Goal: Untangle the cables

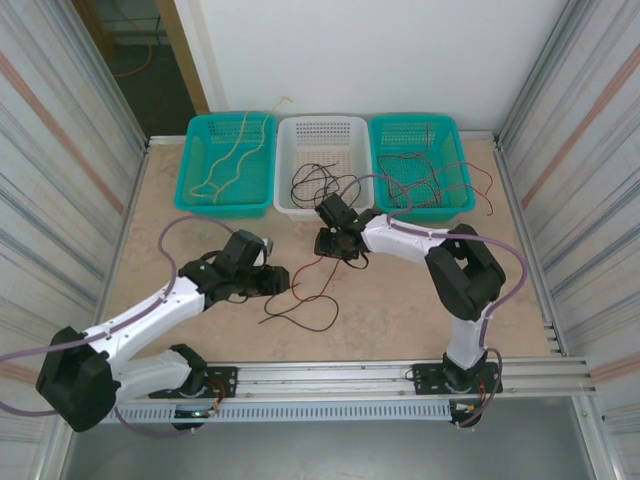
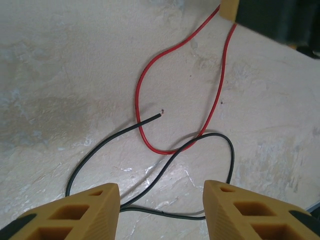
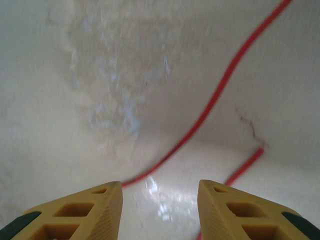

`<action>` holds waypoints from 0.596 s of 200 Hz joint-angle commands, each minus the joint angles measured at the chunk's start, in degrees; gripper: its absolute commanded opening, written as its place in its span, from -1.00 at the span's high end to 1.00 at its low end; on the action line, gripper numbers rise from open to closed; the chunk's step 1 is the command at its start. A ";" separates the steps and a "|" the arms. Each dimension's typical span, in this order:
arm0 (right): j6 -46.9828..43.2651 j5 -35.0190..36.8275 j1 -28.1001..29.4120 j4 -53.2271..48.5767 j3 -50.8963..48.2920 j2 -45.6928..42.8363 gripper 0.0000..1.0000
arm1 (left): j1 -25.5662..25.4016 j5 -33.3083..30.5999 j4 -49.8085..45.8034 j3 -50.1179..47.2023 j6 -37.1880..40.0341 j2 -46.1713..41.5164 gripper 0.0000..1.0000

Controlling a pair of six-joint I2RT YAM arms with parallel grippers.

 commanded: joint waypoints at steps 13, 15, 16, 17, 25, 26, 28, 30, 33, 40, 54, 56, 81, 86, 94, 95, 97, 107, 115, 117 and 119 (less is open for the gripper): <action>4.14 5.71 -0.11 -1.54 2.99 3.33 0.12 | -0.26 -2.73 -3.10 1.09 0.62 -2.53 0.02; 4.23 5.70 -0.15 -1.50 3.01 3.43 0.12 | -0.21 -2.73 -3.15 1.13 0.65 -2.61 0.02; 4.25 5.69 -0.15 -1.47 3.01 3.52 0.12 | -0.24 -2.78 -3.15 1.18 0.63 -2.68 0.02; 4.27 5.69 -0.11 -1.46 3.01 3.61 0.12 | -0.26 -2.76 -3.15 1.21 0.66 -2.72 0.02; 4.28 5.53 -0.07 -1.06 3.17 4.14 0.12 | -0.26 -2.88 -3.27 1.36 0.89 -3.01 0.02; 4.28 5.48 -0.03 -0.99 3.18 4.23 0.13 | -0.22 -2.90 -3.25 1.47 0.92 -3.06 0.02; 4.28 5.40 -0.06 -0.88 3.18 4.34 0.13 | -0.20 -2.84 -3.28 1.53 0.95 -3.16 0.02; 4.35 5.35 -0.07 -0.74 3.19 4.43 0.13 | -0.19 -2.85 -3.31 1.68 0.99 -3.25 0.02; 4.36 5.36 -0.07 -0.60 3.25 4.66 0.14 | -0.19 -2.77 -3.33 1.79 1.10 -3.40 0.02; 4.36 5.48 -0.06 -0.32 3.43 5.19 0.17 | -0.19 -2.76 -3.33 2.05 1.37 -3.65 0.02; 4.52 5.69 -0.19 -0.06 3.87 6.07 0.24 | -0.22 -2.80 -3.79 2.77 1.79 -4.27 0.02; 4.58 5.69 -0.19 0.02 3.93 6.14 0.25 | -0.20 -2.77 -3.85 2.85 1.82 -4.36 0.02; 5.33 6.00 -0.40 -0.46 4.71 7.55 0.28 | -0.20 -2.91 -4.28 3.69 2.23 -6.18 0.01; 5.54 6.17 -0.38 -0.84 4.82 7.84 0.28 | -0.19 -2.88 -4.35 3.81 2.32 -6.62 0.01; 5.92 6.37 -0.42 -1.44 4.99 8.10 0.29 | -0.20 -3.07 -4.37 3.84 2.49 -7.50 0.00; 5.94 6.43 -0.42 -1.53 4.97 8.18 0.29 | -0.19 -3.12 -4.37 3.86 2.47 -7.63 0.00; 6.08 6.58 -0.36 -1.71 4.95 8.18 0.29 | -0.19 -3.20 -4.37 3.91 2.45 -7.89 -0.01; 6.52 7.45 -0.11 -2.15 4.65 8.00 0.27 | -0.20 -3.68 -4.37 3.88 2.62 -8.96 -0.02; 6.50 8.23 0.23 -2.07 4.27 7.60 0.24 | -0.22 -4.06 -4.37 3.88 2.70 -9.80 -0.02; 6.48 8.44 0.31 -2.11 4.14 7.55 0.23 | -0.20 -4.08 -4.37 3.87 2.75 -9.99 -0.03; 6.48 8.66 0.46 -2.14 4.08 7.43 0.22 | -0.26 -4.12 -4.37 4.00 2.79 -10.21 -0.03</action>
